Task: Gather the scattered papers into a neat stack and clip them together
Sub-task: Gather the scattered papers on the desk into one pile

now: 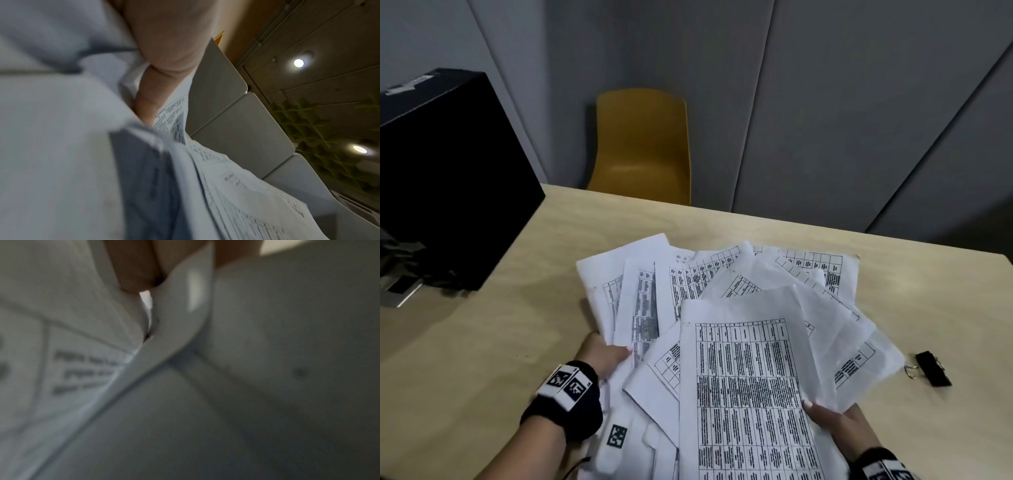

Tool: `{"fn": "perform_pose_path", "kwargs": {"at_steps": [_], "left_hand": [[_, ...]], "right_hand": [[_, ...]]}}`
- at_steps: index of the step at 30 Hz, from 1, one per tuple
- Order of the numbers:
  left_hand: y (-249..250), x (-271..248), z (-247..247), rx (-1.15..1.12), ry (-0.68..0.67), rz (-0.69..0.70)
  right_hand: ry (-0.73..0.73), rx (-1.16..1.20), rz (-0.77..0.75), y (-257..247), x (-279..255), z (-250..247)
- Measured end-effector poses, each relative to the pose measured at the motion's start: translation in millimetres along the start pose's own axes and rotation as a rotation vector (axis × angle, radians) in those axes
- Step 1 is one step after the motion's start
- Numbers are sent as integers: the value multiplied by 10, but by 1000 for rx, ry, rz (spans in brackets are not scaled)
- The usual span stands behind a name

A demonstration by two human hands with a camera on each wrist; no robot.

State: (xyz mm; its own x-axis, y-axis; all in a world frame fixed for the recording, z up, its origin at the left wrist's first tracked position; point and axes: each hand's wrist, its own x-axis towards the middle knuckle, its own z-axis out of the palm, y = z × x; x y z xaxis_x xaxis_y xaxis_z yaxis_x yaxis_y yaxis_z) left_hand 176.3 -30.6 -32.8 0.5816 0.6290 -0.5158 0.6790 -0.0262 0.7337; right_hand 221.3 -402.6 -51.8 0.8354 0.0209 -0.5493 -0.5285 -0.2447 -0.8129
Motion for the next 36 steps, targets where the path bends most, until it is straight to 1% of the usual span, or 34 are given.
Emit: {"fn": "perform_pose_path", "kwargs": {"at_steps": [1,2,5,10,13,15,17,19,22,25,29,30,32,33,34,36], "left_hand": [[-20,-20,-65,3,54,-11],[-45,-16,-131,-11,98,-14],[-147,-42,-364,-86,200,-36],[-199,-102,-706,-156,414,46],[-56,-195,-852,-257,489,68],[76,-269,-930,-305,535,117],[212,-330,-1005,-337,584,183],[340,-370,-1068,-377,615,220],[535,-460,-1107,-441,623,280],[703,-547,-1089,-490,640,343],[887,-648,-1015,-559,630,389],[924,-666,-989,-566,616,403],[991,-680,-909,-575,548,438],[1005,-675,-848,-569,493,452],[1011,-683,-769,-537,429,461],[960,-708,-554,-394,279,464]], "right_hand": [[8,4,12,19,-11,8],[15,18,-6,39,-5,8],[21,41,-7,47,-13,33],[-3,32,-25,-77,-88,20],[33,124,5,-218,-219,36],[37,157,1,-153,-176,45],[38,85,-18,-107,-150,63],[12,86,-39,-128,-181,78],[-18,100,-89,-223,-288,90],[9,116,-117,-278,-371,119],[58,116,-77,-306,-393,111],[45,104,-75,-307,-394,117],[30,81,-77,-264,-359,120],[40,75,-65,-262,-361,123],[42,77,-57,-260,-359,123],[16,90,-56,-264,-362,119]]}}
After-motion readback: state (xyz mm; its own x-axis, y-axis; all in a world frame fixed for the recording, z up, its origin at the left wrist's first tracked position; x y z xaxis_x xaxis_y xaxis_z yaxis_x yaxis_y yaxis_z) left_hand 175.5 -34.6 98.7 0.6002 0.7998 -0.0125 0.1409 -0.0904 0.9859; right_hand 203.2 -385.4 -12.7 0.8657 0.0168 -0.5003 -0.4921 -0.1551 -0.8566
